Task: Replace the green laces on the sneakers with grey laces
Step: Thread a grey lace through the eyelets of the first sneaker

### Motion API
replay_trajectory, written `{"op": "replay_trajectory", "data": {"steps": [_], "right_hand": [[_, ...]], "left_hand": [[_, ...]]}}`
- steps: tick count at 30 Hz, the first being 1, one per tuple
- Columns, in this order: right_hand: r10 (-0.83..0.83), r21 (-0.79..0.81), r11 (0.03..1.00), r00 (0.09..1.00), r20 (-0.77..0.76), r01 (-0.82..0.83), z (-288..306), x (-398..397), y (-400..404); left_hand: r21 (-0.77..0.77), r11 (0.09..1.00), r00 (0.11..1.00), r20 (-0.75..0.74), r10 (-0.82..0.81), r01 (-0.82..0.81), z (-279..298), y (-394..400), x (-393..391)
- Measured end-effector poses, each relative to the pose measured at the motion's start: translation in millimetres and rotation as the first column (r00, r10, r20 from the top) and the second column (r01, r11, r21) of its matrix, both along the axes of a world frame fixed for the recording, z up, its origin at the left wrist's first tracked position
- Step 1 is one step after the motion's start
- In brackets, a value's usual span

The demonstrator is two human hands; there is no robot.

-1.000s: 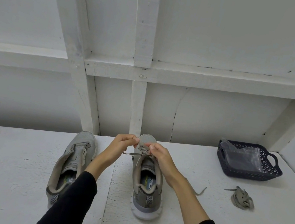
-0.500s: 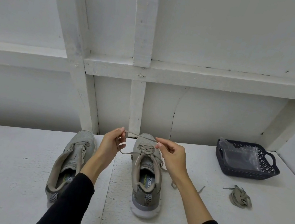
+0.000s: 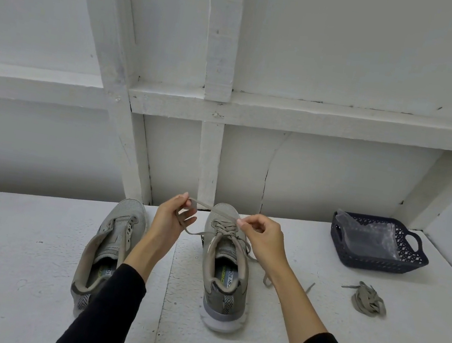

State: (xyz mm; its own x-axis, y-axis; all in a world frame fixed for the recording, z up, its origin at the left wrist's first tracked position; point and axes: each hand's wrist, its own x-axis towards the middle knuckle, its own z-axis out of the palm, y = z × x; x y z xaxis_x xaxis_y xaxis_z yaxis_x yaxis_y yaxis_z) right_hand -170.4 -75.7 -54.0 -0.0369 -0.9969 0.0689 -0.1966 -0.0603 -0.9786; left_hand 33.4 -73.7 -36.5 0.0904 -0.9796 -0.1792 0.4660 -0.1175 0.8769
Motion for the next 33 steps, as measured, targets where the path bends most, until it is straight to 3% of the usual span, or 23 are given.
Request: {"op": "replay_trajectory", "data": {"steps": [6, 12, 15, 19, 24, 26, 30, 32, 33], "right_hand": [[-0.024, 0.077, 0.997, 0.999, 0.041, 0.021, -7.0, -8.1, 0.4], [-0.113, 0.047, 0.993, 0.982, 0.15, 0.108, -5.0, -11.0, 1.3], [-0.082, 0.04, 0.996, 0.984, 0.155, 0.077, -4.1, -10.7, 1.7], [-0.153, 0.053, 0.988, 0.979, 0.133, 0.147, -5.3, -9.3, 3.2], [-0.169, 0.023, 0.986, 0.984, 0.059, 0.168, -7.8, -8.0, 2.5], [-0.172, 0.021, 0.985, 0.983, 0.06, 0.171, -8.1, -8.0, 1.9], [-0.169, -0.023, 0.985, 0.986, 0.007, 0.169, -5.7, -5.8, 2.2], [-0.165, -0.057, 0.985, 0.986, -0.03, 0.163, -4.5, -3.9, 2.8], [-0.161, -0.075, 0.985, 0.985, -0.054, 0.157, -3.9, -3.1, 3.1]], "left_hand": [[0.028, 0.998, 0.916, -0.396, 0.069, -0.063, 4.1, 2.0, 6.0], [0.026, 0.993, 0.897, -0.427, 0.116, -0.116, -2.8, -2.1, 10.0], [0.074, 0.989, 0.942, -0.304, 0.144, -0.128, -5.5, -5.4, 9.5], [0.057, 0.989, 0.99, 0.032, 0.135, -0.137, -8.9, -5.1, 7.6], [0.015, 0.989, 0.93, 0.344, 0.131, -0.145, -14.0, -3.4, 6.2], [-0.015, 0.983, 0.825, 0.542, 0.16, -0.181, -17.9, -3.2, 6.9], [-0.038, 0.988, 0.44, 0.892, 0.1, -0.147, -29.3, 0.2, 5.3], [-0.098, 0.992, 0.268, 0.956, 0.116, -0.083, -33.1, -0.6, 1.3], [-0.141, 0.99, 0.26, 0.955, 0.141, -0.018, -32.5, -1.6, -2.2]]}}
